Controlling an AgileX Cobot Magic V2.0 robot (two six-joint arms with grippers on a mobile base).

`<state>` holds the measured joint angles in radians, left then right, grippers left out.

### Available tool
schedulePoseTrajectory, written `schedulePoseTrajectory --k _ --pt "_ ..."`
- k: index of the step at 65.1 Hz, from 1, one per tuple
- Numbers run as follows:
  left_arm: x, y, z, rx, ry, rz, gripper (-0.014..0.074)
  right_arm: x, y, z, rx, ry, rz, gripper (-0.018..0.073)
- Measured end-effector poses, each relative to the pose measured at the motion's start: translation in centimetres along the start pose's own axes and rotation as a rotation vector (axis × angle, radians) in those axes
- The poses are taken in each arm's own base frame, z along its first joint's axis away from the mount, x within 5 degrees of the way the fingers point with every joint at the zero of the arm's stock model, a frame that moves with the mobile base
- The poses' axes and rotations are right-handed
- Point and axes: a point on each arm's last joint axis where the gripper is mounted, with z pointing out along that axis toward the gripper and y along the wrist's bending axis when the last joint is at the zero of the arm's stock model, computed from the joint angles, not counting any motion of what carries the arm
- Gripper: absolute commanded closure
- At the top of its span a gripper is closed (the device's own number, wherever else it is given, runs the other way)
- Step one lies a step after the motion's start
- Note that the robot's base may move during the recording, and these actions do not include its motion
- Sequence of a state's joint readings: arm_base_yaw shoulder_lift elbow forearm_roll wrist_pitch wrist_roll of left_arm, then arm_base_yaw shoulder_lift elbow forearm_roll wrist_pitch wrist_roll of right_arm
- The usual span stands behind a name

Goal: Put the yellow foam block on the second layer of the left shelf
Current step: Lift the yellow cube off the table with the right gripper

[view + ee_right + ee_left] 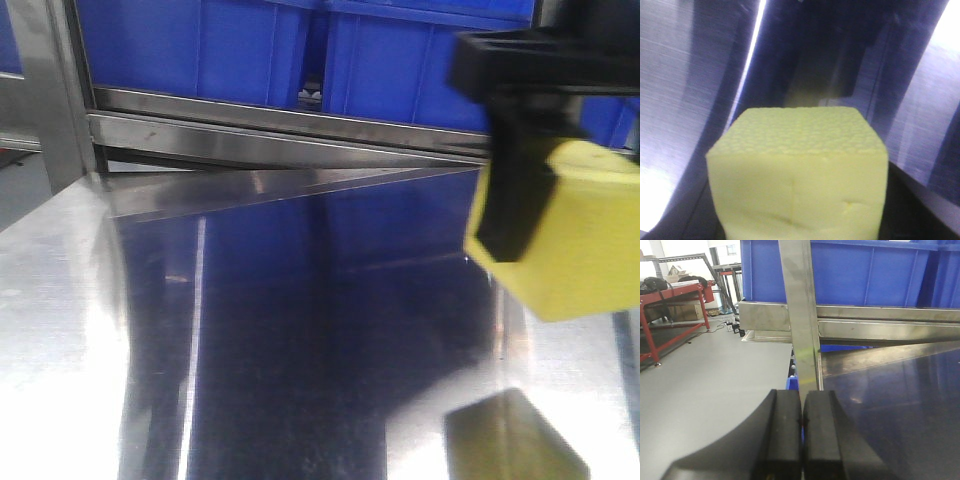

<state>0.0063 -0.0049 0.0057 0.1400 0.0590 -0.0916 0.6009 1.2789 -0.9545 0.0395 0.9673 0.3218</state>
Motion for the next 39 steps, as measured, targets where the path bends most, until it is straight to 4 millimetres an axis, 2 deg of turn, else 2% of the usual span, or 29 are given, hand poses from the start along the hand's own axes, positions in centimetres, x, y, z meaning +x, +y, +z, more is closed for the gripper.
schedulePoseTrajectory --k 11,22,29,39 --pt "0.0 0.0 0.0 0.000 0.000 0.000 0.0460 2.4 -3.9 -1.0 0.014 -0.083 0.110 0.0084" --pt "0.0 0.0 0.0 0.000 0.000 0.000 0.0460 5.1 -7.0 -2.2 0.049 -0.207 0.241 0.0084" --pt "0.0 0.0 0.0 0.000 0.000 0.000 0.0460 7.0 -8.1 -2.9 0.065 -0.317 0.279 0.0084" --pt "0.0 0.0 0.0 0.000 0.000 0.000 0.0460 9.3 -8.5 -3.5 0.086 -0.506 0.199 0.0084"
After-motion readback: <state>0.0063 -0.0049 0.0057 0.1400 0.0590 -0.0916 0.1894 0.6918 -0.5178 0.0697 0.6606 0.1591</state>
